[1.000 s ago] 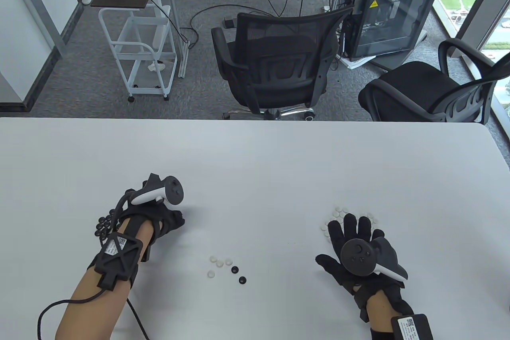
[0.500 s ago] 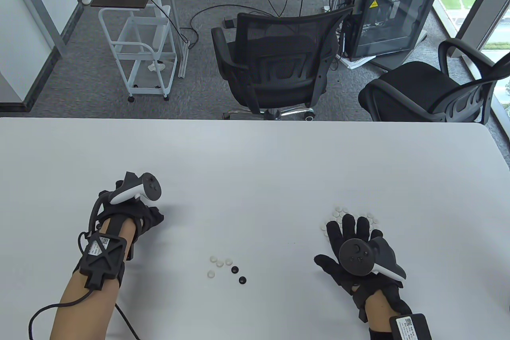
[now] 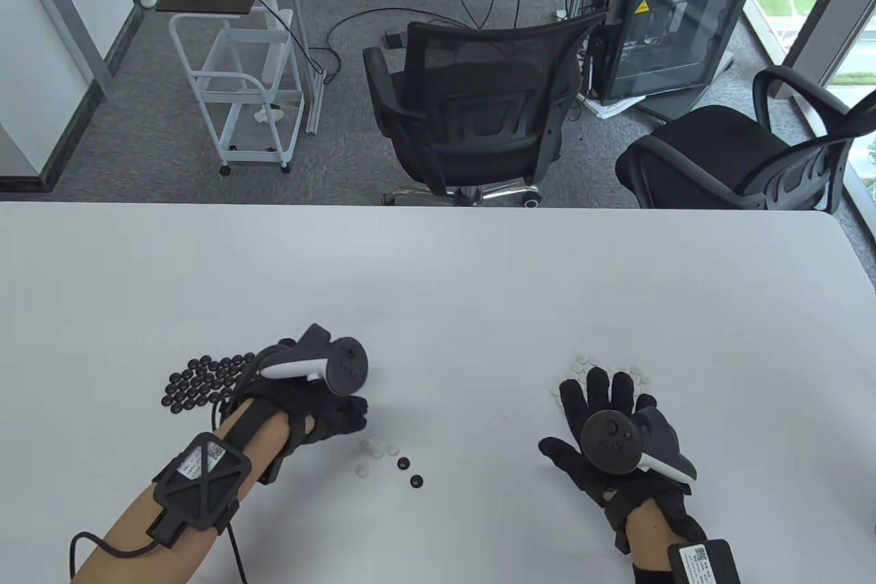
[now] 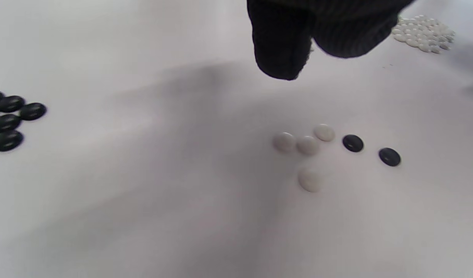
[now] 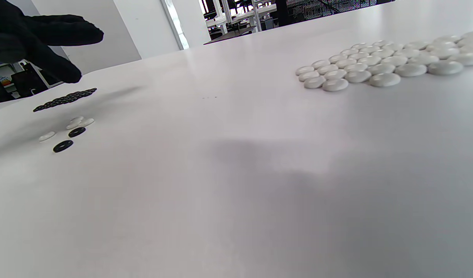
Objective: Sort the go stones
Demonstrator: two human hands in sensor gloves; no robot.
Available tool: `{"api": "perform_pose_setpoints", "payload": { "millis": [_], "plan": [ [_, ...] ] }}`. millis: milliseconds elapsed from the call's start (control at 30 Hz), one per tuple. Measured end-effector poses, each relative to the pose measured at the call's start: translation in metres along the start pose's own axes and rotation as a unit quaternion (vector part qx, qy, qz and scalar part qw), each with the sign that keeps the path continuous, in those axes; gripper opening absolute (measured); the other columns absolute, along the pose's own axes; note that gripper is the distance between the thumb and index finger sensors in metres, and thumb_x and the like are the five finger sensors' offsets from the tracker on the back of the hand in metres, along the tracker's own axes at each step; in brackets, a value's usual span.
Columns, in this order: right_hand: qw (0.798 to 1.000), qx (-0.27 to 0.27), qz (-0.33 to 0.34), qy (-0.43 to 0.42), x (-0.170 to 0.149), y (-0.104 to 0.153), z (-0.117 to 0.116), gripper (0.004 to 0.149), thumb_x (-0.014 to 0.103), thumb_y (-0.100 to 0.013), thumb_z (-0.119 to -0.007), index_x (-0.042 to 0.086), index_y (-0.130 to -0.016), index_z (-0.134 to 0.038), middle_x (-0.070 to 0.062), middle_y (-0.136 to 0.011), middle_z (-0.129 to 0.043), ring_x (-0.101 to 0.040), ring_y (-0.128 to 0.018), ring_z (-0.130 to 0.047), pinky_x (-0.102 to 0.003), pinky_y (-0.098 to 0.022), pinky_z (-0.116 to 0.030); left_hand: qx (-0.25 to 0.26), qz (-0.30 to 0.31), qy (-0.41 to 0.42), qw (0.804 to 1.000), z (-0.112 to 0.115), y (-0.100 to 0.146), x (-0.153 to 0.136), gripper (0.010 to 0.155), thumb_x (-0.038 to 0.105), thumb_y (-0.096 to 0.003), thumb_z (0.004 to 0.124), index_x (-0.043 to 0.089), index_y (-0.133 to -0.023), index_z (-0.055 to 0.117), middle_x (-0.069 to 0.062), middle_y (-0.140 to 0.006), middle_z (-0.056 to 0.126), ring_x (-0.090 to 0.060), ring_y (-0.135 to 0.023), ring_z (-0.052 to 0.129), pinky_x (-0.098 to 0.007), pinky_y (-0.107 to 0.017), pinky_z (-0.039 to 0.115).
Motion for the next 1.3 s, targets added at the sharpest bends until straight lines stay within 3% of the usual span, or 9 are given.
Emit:
{"api": "perform_pose_setpoints", "payload": {
  "millis": [133, 267, 433, 567, 700, 900, 1133, 1300],
  "plan": [
    [1.0, 0.001, 0.0, -0.001, 0.0, 0.0, 0.0, 0.088, 0.048, -0.061, -0.052, -0.012, -0.113, -0.017, -0.052, -0.102, 0.002, -0.073, -0.081, 0.009, -0.087, -0.046, -0.003, -0.017, 0.055, -0.049, 0.997, 0.011, -0.005, 0.05, 0.058, 0.051, -0.0567, 0.057, 0.034, -0.111, 0.067, -0.022, -0.117, -0.001, -0.055, -0.097, -0.009, -0.083, -0.059, 0.008],
    [1.0, -0.002, 0.001, -0.002, 0.0, 0.001, 0.0, 0.088, 0.048, -0.061, -0.052, -0.012, -0.113, -0.017, -0.052, -0.102, 0.002, -0.073, -0.081, 0.009, -0.087, -0.046, -0.003, -0.037, 0.085, -0.077, 0.993, 0.026, -0.013, 0.078, 0.058, 0.051, -0.0563, 0.057, 0.035, -0.112, 0.062, -0.022, -0.116, -0.003, -0.055, -0.096, -0.01, -0.083, -0.058, 0.007],
    [1.0, 0.001, 0.0, -0.003, -0.001, 0.001, 0.0, 0.088, 0.049, -0.061, -0.052, -0.012, -0.113, -0.017, -0.052, -0.102, 0.002, -0.073, -0.081, 0.009, -0.087, -0.046, -0.003, -0.053, 0.091, -0.11, 0.988, 0.043, -0.024, 0.092, 0.059, 0.05, -0.0564, 0.057, 0.037, -0.114, 0.054, -0.022, -0.113, -0.009, -0.054, -0.095, -0.014, -0.083, -0.058, 0.006],
    [1.0, 0.002, -0.002, -0.003, -0.002, 0.002, 0.0, 0.088, 0.048, -0.061, -0.052, -0.012, -0.114, -0.017, -0.052, -0.102, 0.003, -0.073, -0.081, 0.009, -0.087, -0.046, -0.003, -0.068, 0.087, -0.102, 0.989, 0.05, -0.033, 0.085, 0.059, 0.05, -0.0559, 0.056, 0.039, -0.113, 0.051, -0.022, -0.112, -0.009, -0.054, -0.094, -0.014, -0.083, -0.057, 0.006],
    [1.0, 0.003, -0.004, -0.003, -0.003, 0.002, 0.0, 0.088, 0.048, -0.061, -0.052, -0.012, -0.113, -0.017, -0.052, -0.102, 0.003, -0.073, -0.081, 0.009, -0.087, -0.046, -0.003, -0.059, 0.044, -0.06, 0.995, 0.035, -0.047, 0.054, 0.06, 0.051, -0.0557, 0.055, 0.038, -0.114, 0.05, -0.021, -0.112, -0.011, -0.053, -0.094, -0.016, -0.083, -0.057, 0.004],
    [1.0, 0.001, -0.003, -0.005, -0.004, 0.004, 0.002, 0.088, 0.048, -0.061, -0.052, -0.012, -0.114, -0.017, -0.052, -0.102, 0.003, -0.073, -0.081, 0.009, -0.087, -0.046, -0.003, -0.042, -0.039, 0.031, 0.998, 0.015, -0.057, -0.017, 0.061, 0.053, -0.0548, 0.054, 0.038, -0.114, 0.054, -0.019, -0.112, -0.013, -0.053, -0.093, -0.018, -0.082, -0.056, 0.001],
    [1.0, 0.007, -0.006, -0.007, -0.006, 0.004, 0.001, 0.088, 0.049, -0.06, -0.052, -0.012, -0.114, -0.017, -0.052, -0.102, 0.002, -0.073, -0.081, 0.009, -0.087, -0.046, -0.003, -0.037, -0.117, 0.134, 0.983, 0.022, -0.036, -0.103, 0.06, 0.053, -0.0547, 0.054, 0.038, -0.112, 0.062, -0.018, -0.113, -0.011, -0.053, -0.094, -0.017, -0.082, -0.057, 0.001],
    [1.0, 0.009, -0.008, -0.007, -0.008, 0.004, 0.001, 0.088, 0.048, -0.061, -0.052, -0.012, -0.114, -0.017, -0.052, -0.102, 0.003, -0.073, -0.081, 0.009, -0.087, -0.046, -0.003, -0.031, -0.158, 0.174, 0.971, 0.036, -0.014, -0.146, 0.059, 0.053, -0.0548, 0.054, 0.038, -0.112, 0.063, -0.018, -0.113, -0.01, -0.053, -0.094, -0.017, -0.082, -0.057, 0.001]
  ]
}}
Point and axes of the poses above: the tracker on the back of each hand, its own x axis roughly to the thumb side, its own y axis roughly from the fingertips to the wrist, z = x × y, the point moved 5 cm from there along -y, roughly from the wrist to the fingertips
